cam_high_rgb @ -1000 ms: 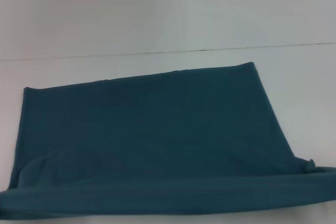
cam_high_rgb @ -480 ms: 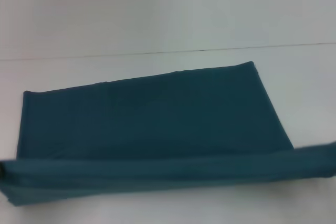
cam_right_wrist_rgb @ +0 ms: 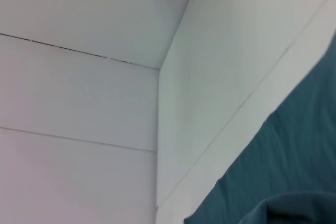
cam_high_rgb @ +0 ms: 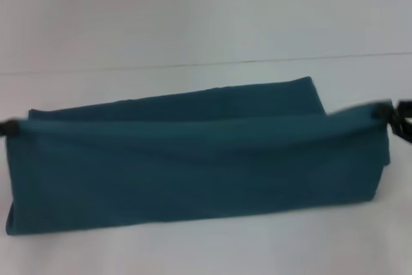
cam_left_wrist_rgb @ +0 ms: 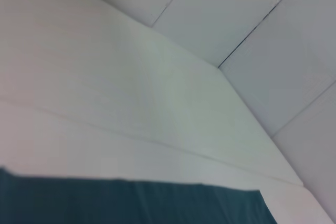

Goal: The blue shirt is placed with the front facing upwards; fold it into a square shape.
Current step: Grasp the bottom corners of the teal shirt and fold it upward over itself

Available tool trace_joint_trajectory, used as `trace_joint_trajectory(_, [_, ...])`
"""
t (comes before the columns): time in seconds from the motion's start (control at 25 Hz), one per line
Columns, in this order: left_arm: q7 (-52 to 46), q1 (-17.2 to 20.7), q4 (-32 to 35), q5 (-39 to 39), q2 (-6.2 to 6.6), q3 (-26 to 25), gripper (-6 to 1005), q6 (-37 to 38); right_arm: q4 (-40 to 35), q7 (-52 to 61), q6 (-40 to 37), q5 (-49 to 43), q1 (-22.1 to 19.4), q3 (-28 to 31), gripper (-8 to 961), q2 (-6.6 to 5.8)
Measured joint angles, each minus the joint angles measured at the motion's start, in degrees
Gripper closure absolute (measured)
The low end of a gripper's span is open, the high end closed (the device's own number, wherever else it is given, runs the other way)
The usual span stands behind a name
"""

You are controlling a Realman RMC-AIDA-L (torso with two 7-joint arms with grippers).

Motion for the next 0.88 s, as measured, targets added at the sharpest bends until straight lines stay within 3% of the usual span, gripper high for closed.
trace_joint_trajectory(0.4, [2.93,-9.61,13.57,1.07,4.04,5.00,1000,-15.66,7.27,-1.28,13.03,0.39,7.23,-2.35,852,-3.53])
trace_joint_trajectory(0.64, [2.60,-11.95,17.40,1.13,4.38,9.75,999,-24.03,11.10,-2.46,20.54,0.38,10.41,-4.59,852,-3.82])
trace_joint_trajectory(0.88, [1.69,-12.57,19.63,2.43,4.42,10.24,999,-29.12,13.92,-3.43,28.95,0.37,12.68,-7.39,852,-3.79])
